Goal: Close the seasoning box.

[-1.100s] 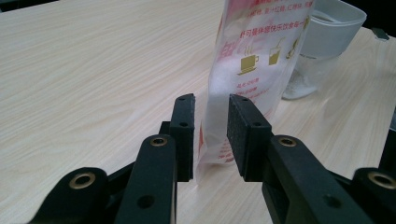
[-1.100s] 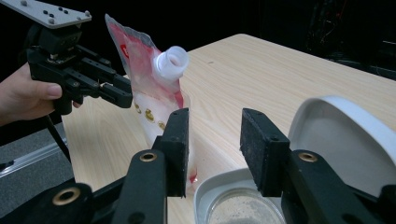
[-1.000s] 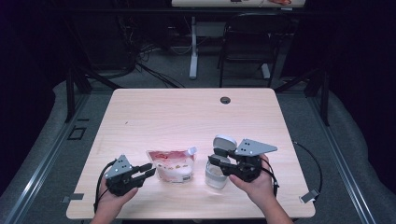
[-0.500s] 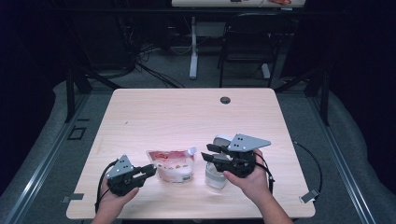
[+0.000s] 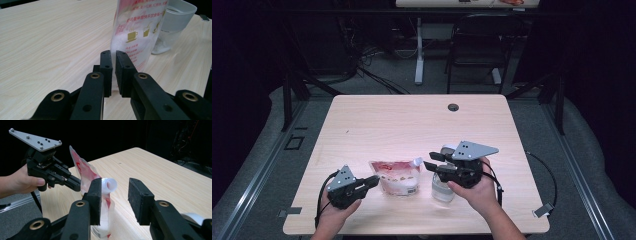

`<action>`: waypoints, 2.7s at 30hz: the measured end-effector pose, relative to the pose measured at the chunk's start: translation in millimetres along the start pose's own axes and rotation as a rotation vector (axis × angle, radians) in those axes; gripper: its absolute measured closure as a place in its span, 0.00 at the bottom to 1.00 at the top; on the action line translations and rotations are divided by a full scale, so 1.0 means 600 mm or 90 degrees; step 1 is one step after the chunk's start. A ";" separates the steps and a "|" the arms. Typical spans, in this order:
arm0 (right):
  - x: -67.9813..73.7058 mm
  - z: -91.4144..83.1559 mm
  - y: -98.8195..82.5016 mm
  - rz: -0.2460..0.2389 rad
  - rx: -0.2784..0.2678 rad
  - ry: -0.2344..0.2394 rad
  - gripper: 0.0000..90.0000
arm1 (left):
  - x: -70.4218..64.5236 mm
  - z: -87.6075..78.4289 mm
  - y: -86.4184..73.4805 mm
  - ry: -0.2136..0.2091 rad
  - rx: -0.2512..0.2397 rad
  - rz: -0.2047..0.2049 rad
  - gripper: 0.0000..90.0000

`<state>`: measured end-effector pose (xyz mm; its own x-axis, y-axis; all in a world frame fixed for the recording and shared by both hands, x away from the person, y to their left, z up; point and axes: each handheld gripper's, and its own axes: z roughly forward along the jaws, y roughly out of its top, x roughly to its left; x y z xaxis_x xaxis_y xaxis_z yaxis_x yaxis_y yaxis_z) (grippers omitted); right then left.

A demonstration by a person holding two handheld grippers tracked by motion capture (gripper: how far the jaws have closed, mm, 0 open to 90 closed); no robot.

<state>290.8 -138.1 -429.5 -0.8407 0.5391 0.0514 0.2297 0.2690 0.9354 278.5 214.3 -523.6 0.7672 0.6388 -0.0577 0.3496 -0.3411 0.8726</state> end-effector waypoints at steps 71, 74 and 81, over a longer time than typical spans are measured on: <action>0.029 0.101 0.031 -0.046 0.062 0.044 0.78 | 0.003 0.007 0.005 -0.003 -0.002 0.004 1.00; 0.030 0.102 0.030 -0.048 0.065 0.044 0.78 | 0.003 0.007 0.005 -0.005 0.000 0.006 1.00; 0.031 0.103 0.029 -0.047 0.065 0.047 0.77 | 0.002 0.006 0.007 -0.002 0.001 0.009 1.00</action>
<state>309.9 -73.9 -433.8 -0.8899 0.4559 0.0128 0.2112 0.3869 0.8976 283.0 210.9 -521.7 0.7739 0.6316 -0.0462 0.3395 -0.3521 0.8722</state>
